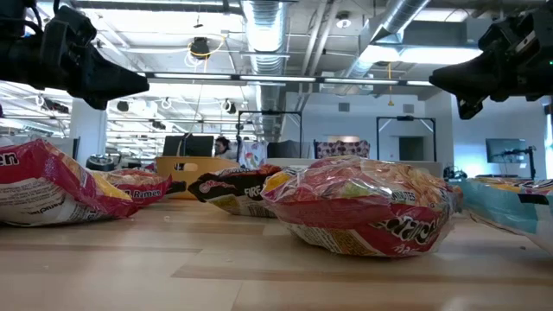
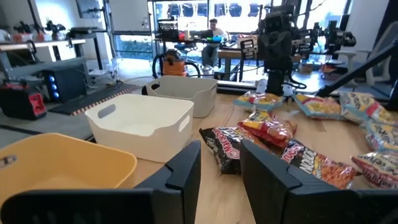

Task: Sort Maruchan noodles
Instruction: Put the red noodle pack into the white bin

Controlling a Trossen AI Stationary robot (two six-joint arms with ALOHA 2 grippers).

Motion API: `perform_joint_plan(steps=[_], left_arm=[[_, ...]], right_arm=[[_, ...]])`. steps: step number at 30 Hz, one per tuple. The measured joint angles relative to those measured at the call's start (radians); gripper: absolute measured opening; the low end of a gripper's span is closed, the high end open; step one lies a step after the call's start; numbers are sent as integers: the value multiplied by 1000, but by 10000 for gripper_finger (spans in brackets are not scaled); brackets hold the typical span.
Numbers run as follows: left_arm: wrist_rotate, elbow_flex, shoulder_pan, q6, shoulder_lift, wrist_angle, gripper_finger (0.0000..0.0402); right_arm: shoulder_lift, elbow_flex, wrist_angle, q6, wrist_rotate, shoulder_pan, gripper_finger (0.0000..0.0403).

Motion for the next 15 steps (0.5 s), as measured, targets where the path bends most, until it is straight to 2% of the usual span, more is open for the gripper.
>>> perform_joint_plan(steps=[15], left_arm=[[0,0,0,-42,0,0,102]], right_arm=[[0,0,0,-3,23,0,82]])
